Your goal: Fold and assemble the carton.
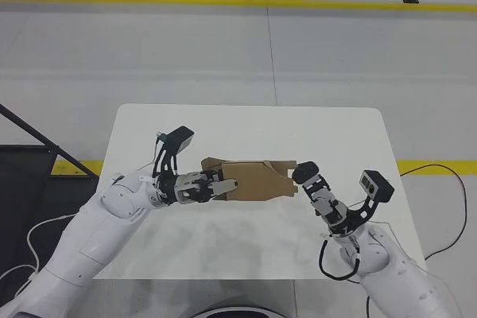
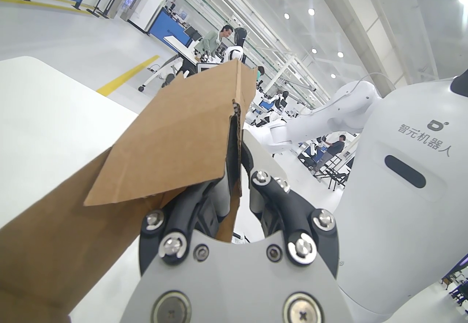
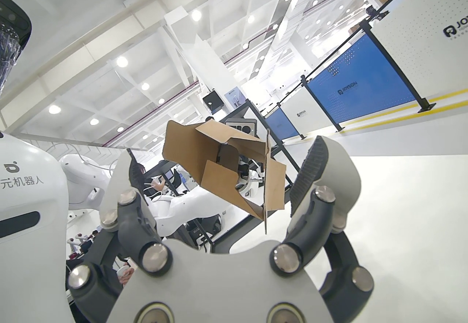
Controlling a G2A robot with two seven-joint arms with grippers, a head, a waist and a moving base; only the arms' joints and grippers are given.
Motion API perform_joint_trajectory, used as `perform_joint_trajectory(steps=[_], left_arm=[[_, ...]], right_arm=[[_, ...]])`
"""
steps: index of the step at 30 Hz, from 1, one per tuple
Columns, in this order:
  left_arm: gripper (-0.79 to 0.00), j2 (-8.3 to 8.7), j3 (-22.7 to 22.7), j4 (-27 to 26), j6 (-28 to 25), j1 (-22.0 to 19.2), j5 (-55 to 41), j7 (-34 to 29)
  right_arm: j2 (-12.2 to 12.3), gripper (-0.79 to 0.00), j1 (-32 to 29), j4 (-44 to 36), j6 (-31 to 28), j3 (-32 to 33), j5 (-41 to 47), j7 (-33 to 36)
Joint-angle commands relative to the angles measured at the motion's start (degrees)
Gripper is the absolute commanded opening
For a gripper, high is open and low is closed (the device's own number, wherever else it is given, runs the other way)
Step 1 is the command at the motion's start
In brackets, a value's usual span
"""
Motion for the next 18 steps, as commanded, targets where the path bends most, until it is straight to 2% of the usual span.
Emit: perform_joint_trajectory(steps=[1,18], left_arm=[[-0.785,0.03,0.1,0.0,0.1,0.0,0.0,-0.1],[-0.785,0.01,0.9,0.7,0.1,-0.7,-0.1,-0.1]], right_arm=[[0.1,0.0,0.2,-0.3,0.0,-0.3,1.4,2.1],[-0.1,0.0,0.4,-4.1,0.0,-0.2,7.2,11.6]])
